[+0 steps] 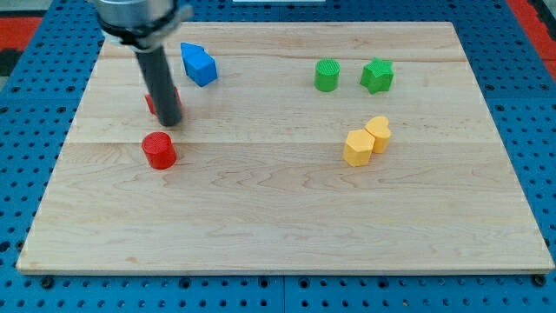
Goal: Place the red star left to the blue cube
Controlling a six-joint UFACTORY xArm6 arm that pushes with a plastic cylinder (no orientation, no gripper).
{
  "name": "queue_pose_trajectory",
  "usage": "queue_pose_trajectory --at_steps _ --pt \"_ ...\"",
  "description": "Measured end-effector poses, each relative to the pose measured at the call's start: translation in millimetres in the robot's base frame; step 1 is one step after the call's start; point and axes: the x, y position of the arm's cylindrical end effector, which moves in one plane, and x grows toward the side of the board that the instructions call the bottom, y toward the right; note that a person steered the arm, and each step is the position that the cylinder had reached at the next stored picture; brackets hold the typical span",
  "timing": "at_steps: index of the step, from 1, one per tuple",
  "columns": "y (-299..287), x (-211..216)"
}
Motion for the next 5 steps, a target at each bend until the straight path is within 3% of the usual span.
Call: queue_pose_trajectory --at_steps 1,3,4,5 --pt "-47 -22" --pt "-26 -86" --pt "-4 -48" --pt "69 -29"
